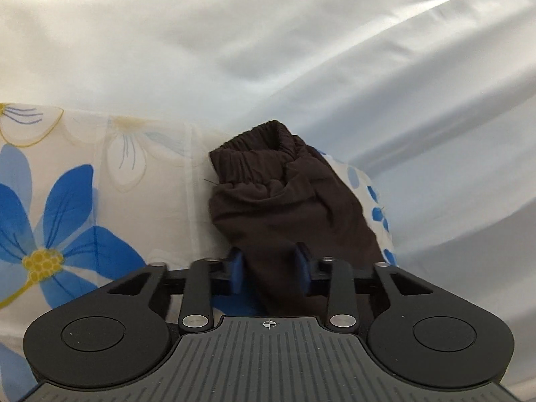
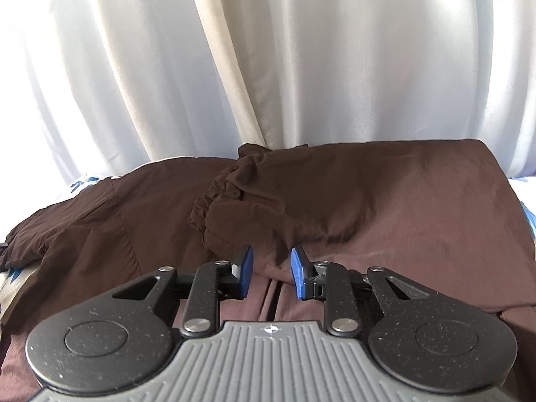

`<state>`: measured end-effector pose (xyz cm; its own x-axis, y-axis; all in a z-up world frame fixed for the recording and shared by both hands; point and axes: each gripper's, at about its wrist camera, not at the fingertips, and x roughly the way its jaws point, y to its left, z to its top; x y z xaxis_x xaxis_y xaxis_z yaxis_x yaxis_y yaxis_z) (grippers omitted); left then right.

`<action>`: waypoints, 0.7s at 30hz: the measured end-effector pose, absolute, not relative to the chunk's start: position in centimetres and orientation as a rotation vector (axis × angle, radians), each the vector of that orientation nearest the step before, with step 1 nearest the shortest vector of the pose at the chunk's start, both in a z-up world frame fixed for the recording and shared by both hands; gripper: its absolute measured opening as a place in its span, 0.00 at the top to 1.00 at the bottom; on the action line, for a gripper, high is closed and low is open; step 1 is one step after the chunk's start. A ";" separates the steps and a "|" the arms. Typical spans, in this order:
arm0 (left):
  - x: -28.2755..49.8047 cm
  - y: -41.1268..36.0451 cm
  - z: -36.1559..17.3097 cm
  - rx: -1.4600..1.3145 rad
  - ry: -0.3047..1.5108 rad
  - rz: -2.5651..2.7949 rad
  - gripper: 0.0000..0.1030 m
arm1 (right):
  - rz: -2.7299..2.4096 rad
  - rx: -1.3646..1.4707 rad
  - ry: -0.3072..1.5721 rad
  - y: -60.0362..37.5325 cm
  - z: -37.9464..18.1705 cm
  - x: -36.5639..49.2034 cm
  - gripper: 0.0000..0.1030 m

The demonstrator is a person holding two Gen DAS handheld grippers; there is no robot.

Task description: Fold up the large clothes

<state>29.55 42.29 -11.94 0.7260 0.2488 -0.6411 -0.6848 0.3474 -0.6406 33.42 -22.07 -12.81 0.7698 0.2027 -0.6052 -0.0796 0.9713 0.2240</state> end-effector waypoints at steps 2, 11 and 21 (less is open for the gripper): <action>29.2 42.5 -11.9 -1.049 0.470 0.611 0.89 | 0.147 0.201 0.680 -22.5 -12.8 32.8 0.76; 29.7 31.7 0.6 -0.606 0.238 0.283 0.93 | 0.106 0.246 0.618 -24.9 -11.0 30.1 0.76; 34.0 5.8 1.4 -0.289 0.447 -0.419 0.38 | 0.163 0.396 0.589 -26.6 -9.8 29.4 0.76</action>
<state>34.02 5.76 1.36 0.8194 -0.4499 -0.3553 0.3256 0.8753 -0.3575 29.38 -26.61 -9.77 0.8214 0.2604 -0.5075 -0.0372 0.9122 0.4080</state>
